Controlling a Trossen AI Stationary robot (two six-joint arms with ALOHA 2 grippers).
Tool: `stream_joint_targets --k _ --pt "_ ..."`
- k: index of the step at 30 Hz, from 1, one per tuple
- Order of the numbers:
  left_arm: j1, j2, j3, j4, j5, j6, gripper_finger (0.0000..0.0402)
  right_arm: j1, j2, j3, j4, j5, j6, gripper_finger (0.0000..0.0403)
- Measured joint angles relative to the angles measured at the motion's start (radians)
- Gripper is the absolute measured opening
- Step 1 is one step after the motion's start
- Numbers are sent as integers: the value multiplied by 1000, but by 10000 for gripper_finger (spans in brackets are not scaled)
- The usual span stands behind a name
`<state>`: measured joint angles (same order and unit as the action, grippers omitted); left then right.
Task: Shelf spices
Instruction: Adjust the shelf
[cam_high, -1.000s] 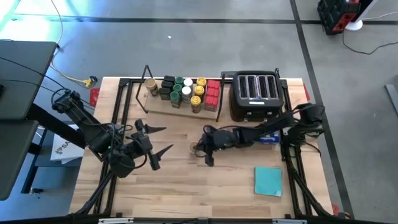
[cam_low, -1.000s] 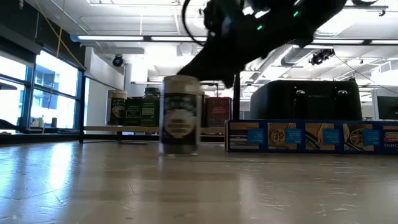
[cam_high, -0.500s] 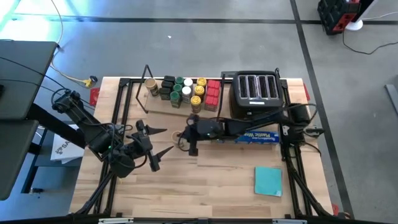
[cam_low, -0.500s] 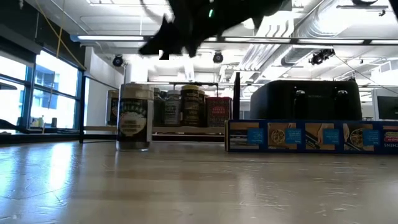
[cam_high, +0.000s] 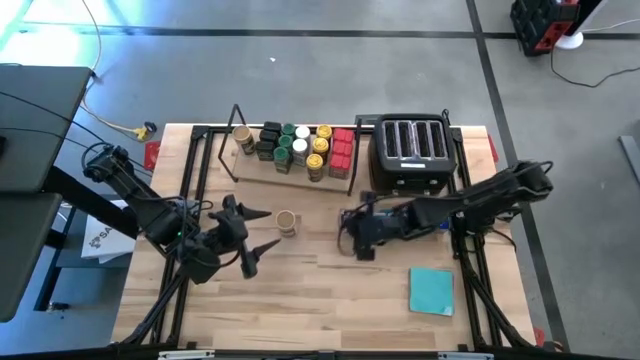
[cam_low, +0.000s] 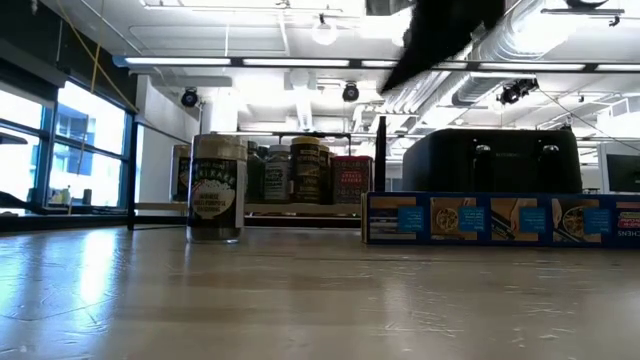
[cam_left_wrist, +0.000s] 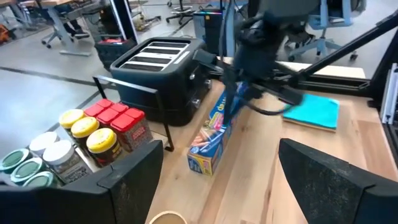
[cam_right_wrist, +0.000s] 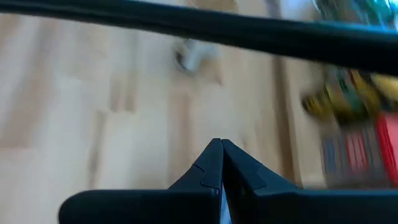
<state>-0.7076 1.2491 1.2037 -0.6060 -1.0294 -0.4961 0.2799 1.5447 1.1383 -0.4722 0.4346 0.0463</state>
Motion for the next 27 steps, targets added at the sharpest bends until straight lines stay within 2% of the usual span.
stream_joint_targets --k 4,10,14,19,27 --pt "11 0 0 -3 0 0 314 -88 -86 -188 105 -13 59 0" --pt "27 0 0 -19 -1 1 314 -250 -107 -348 404 -159 -2 0" --pt "28 0 0 -39 -1 -8 314 -339 -104 -387 491 -196 -24 0" --pt "28 0 0 -45 -1 -25 314 -408 -104 -390 514 -257 -55 0" --pt "28 3 0 -53 17 -43 314 -459 -105 -389 530 -252 -103 0"
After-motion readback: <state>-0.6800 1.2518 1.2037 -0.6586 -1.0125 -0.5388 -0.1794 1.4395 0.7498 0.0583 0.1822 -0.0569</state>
